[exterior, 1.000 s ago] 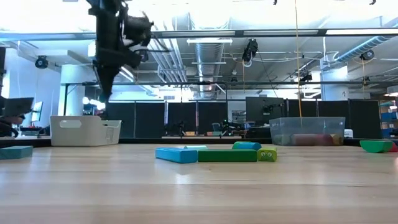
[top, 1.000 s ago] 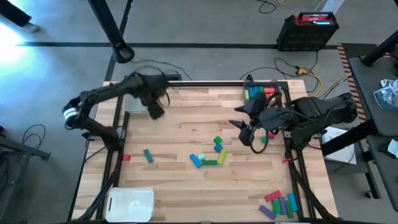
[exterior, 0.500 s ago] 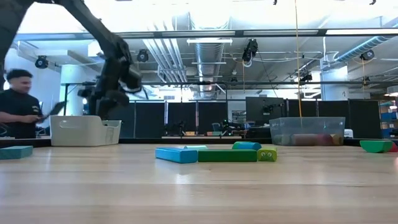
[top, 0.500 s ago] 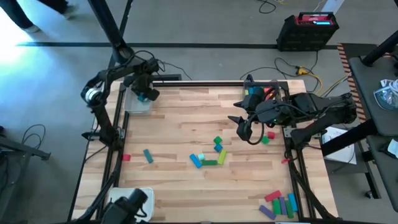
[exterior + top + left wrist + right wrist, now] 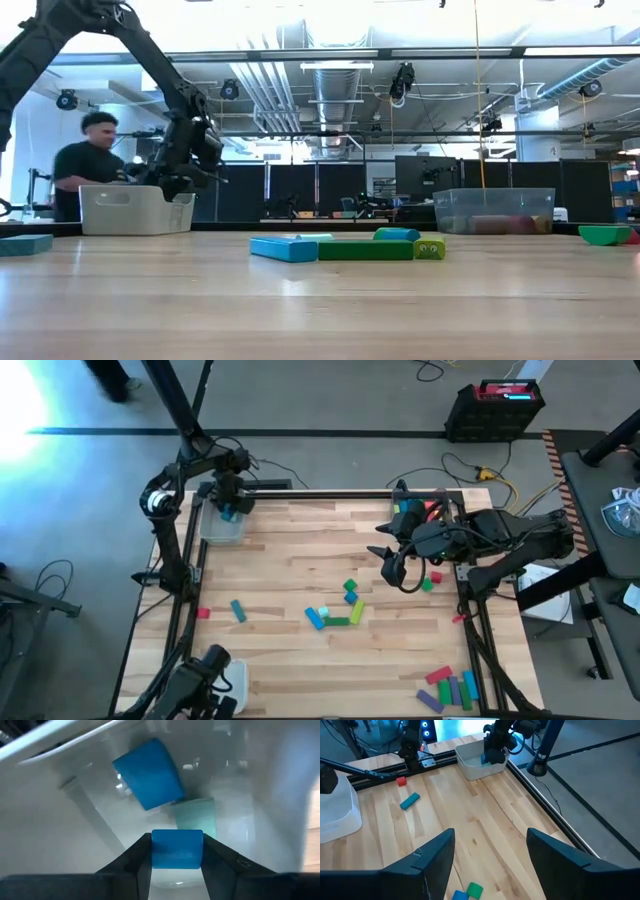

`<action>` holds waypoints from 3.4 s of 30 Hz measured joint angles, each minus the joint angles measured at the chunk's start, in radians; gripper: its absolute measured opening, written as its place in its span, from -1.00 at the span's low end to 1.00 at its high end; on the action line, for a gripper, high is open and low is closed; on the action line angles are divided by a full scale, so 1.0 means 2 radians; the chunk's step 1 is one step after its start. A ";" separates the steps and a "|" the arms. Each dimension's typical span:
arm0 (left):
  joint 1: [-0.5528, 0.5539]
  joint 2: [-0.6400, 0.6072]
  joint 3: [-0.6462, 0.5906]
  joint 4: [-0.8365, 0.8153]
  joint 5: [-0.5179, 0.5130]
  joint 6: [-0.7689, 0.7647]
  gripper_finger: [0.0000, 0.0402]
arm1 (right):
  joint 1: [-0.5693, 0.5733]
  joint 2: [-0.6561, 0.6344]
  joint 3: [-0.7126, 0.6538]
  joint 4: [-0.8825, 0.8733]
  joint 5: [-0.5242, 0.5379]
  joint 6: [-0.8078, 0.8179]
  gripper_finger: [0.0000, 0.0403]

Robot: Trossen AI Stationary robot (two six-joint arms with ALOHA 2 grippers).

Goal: Sort blocks
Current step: Put the left blue half cylindrical block into the gray bin, then put the left red half cylindrical block into the gray bin

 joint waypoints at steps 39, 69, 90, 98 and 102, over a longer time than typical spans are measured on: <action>-0.612 -0.476 -0.180 -0.078 0.129 -0.248 0.20 | -0.006 0.066 0.000 0.094 0.002 -0.047 0.43; -0.763 -0.152 -0.312 -0.035 0.151 -0.150 0.51 | 0.029 0.086 0.000 0.097 0.002 0.027 0.68; -0.730 -0.085 -0.362 0.049 0.165 -0.090 0.23 | 0.055 0.086 0.000 0.077 0.002 0.059 0.64; -0.730 -0.084 -0.374 0.053 0.171 -0.098 0.08 | 0.055 0.085 0.000 0.076 0.002 0.062 0.67; -0.730 -0.087 -0.387 0.054 0.171 -0.107 -0.05 | 0.055 0.085 0.000 0.076 -0.002 0.067 0.66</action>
